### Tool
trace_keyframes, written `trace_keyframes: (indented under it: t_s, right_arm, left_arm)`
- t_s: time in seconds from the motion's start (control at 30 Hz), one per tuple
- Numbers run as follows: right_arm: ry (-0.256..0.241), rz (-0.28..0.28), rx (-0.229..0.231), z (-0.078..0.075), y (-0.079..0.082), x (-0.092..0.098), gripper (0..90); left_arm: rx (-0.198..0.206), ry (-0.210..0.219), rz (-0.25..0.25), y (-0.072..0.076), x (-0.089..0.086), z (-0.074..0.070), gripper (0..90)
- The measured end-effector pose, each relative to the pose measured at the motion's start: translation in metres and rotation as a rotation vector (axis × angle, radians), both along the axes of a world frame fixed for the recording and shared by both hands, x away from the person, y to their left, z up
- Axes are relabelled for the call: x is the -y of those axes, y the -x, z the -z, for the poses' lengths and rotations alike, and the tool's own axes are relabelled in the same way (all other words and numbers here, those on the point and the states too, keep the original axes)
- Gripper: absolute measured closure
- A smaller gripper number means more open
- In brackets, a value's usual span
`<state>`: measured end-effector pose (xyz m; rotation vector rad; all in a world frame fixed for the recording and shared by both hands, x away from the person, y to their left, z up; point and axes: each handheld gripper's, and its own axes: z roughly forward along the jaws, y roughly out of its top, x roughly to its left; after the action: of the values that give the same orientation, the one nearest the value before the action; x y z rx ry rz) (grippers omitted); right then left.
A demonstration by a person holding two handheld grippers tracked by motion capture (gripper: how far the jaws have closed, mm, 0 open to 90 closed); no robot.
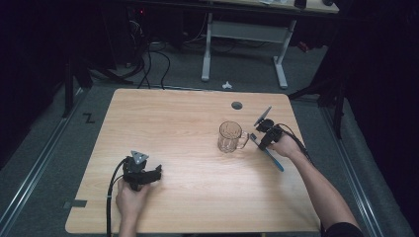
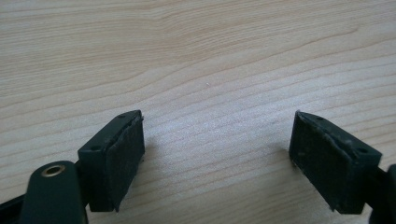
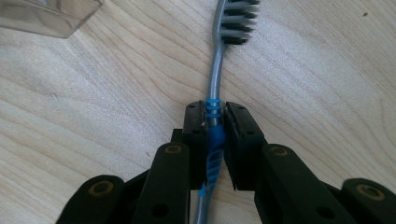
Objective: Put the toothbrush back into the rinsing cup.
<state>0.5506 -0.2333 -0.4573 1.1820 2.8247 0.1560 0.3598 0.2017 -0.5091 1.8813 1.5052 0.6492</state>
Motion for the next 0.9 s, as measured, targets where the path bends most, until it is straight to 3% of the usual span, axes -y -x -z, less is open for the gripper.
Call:
trace_keyframes:
  t_s: [0.47, 0.5, 0.67, 0.73, 0.8, 0.9]
  right_arm:
    - [-0.038, 0.002, 0.027, -0.009, 0.005, 0.002, 79.5]
    - [-0.044, -0.016, 0.038, -0.009, 0.005, 0.003, 79.5]
    - [-0.055, 0.000, 0.049, -0.013, 0.007, 0.003, 79.5]
    - [-0.064, -0.018, 0.063, -0.015, 0.007, 0.004, 79.5]
    - [-0.068, 0.004, 0.064, -0.018, 0.010, 0.003, 79.5]
    - [-0.083, -0.013, 0.083, -0.020, 0.010, 0.005, 79.5]
  left_arm:
    - [0.001, 0.000, 0.000, 0.000, 0.000, 0.000, 18.6]
    - [0.001, 0.000, 0.000, 0.000, 0.000, 0.000, 18.6]
    - [0.001, 0.000, -0.001, 0.000, 0.000, 0.000, 18.6]
    - [0.000, 0.000, 0.000, 0.000, 0.000, 0.000, 18.6]
    - [0.001, 0.000, -0.001, 0.000, 0.000, 0.000, 18.6]
    - [0.001, 0.000, -0.001, 0.000, 0.000, 0.000, 18.6]
